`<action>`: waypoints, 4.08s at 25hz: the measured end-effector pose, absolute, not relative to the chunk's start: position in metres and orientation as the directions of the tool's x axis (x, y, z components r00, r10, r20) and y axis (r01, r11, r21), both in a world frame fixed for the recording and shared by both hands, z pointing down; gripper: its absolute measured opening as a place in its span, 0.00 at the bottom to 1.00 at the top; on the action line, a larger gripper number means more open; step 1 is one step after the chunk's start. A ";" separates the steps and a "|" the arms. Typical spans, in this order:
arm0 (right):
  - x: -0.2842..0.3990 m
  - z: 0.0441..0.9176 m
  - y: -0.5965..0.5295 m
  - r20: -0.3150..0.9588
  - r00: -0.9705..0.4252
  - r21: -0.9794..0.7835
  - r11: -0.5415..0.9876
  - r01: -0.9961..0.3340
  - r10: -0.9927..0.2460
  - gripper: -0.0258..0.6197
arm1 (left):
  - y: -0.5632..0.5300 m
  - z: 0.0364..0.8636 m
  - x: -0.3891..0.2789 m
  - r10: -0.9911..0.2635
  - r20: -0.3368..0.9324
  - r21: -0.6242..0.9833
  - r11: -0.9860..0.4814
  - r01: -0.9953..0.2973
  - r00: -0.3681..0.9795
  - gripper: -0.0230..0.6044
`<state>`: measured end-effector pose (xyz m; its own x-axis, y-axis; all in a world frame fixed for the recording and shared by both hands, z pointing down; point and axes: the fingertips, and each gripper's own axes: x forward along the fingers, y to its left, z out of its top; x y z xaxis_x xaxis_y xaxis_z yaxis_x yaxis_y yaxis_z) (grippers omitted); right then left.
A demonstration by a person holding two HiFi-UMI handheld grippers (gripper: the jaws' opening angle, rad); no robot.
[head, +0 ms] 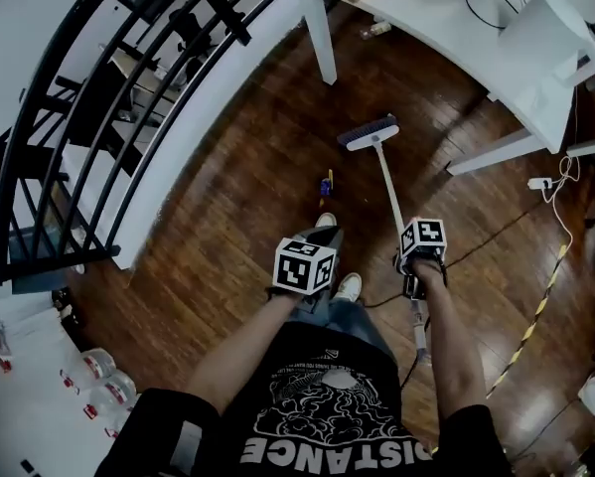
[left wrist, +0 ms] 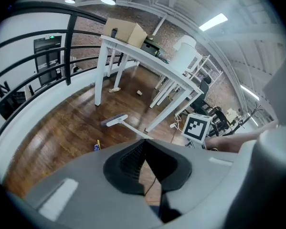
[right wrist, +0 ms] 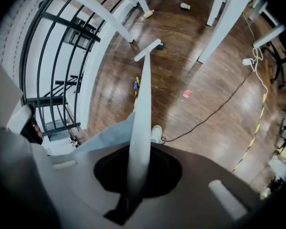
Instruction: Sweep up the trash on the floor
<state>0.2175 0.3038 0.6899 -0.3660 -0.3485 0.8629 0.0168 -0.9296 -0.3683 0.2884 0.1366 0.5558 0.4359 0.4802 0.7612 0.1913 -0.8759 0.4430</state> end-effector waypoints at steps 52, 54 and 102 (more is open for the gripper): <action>0.258 0.717 0.181 0.603 -0.412 -0.443 -0.716 0.540 -0.683 0.04 | 0.073 0.593 0.364 0.516 0.778 0.499 -0.854 0.145 0.358 0.05; 0.244 0.713 0.178 0.586 -0.412 -0.453 -0.703 0.547 -0.698 0.04 | 0.076 0.593 0.356 0.516 0.776 0.500 -0.854 0.143 0.363 0.05; 0.063 0.650 0.454 0.829 -0.361 -0.287 -0.879 0.381 -0.427 0.04 | 0.203 0.552 0.247 0.584 0.725 0.478 -0.809 0.343 0.366 0.05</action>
